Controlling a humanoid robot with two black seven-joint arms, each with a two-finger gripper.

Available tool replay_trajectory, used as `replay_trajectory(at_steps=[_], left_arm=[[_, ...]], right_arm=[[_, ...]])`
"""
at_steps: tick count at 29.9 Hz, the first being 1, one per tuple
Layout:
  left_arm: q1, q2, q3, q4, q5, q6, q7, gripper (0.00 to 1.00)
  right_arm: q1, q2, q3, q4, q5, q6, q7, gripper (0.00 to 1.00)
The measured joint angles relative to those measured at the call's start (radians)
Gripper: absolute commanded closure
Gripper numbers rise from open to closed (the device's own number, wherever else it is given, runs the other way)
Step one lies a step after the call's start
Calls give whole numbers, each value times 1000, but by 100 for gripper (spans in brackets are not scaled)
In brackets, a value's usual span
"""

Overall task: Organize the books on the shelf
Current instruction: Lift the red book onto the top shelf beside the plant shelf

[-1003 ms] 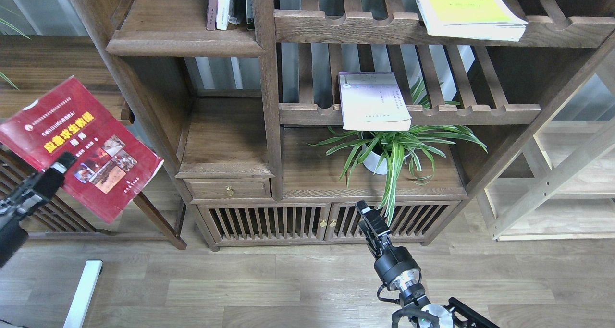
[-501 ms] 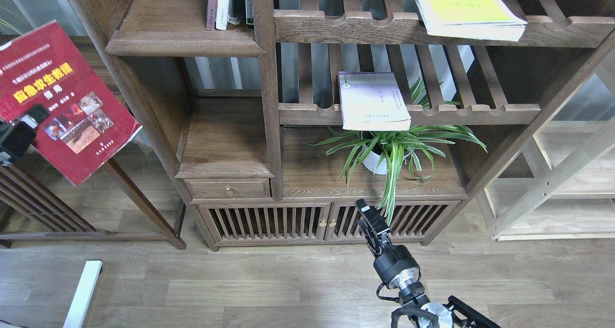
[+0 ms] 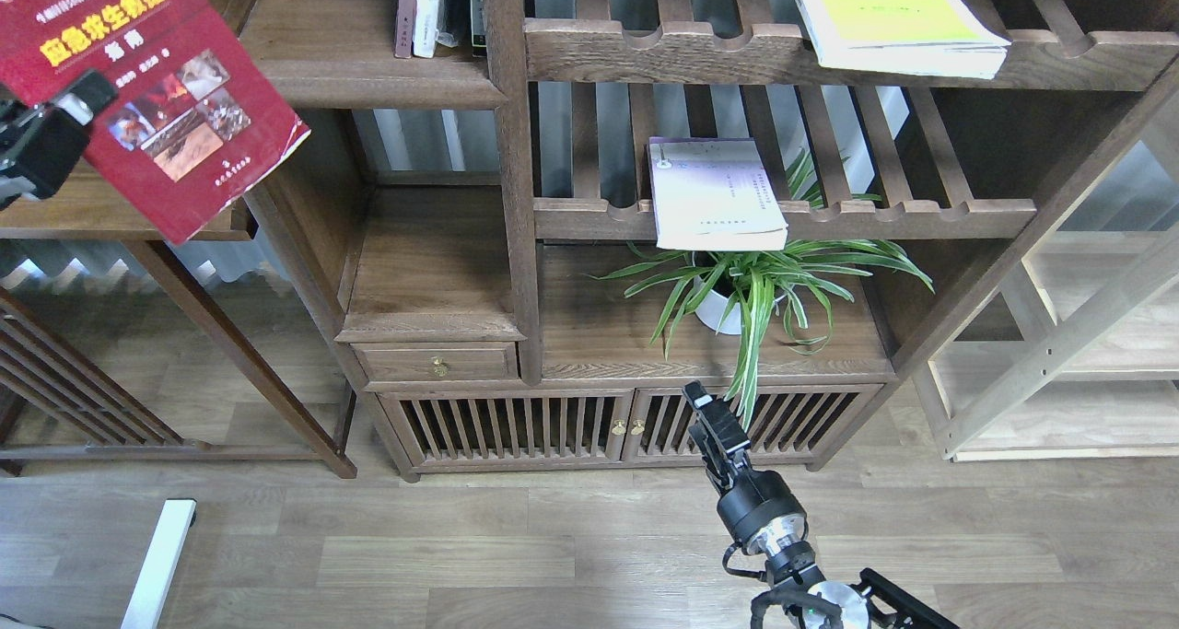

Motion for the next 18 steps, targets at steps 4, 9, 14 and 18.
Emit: replay_trajectory(at_steps=[4,9,14,18], left_arm=[[-57,0,12,8,8,0,0,100],[-141,9,49,24,10,0,0,100],[-222,33,95,40,10,0,0,100],[-252,44,106,52,10,0,0,100]], right_arm=[[0,0,4,0,0,0,3,1],[-1,0,4,0,0,0,3,1],[-4,0,1,0,0,0,3,1],[-4,0,4,0,0,0,3,1]])
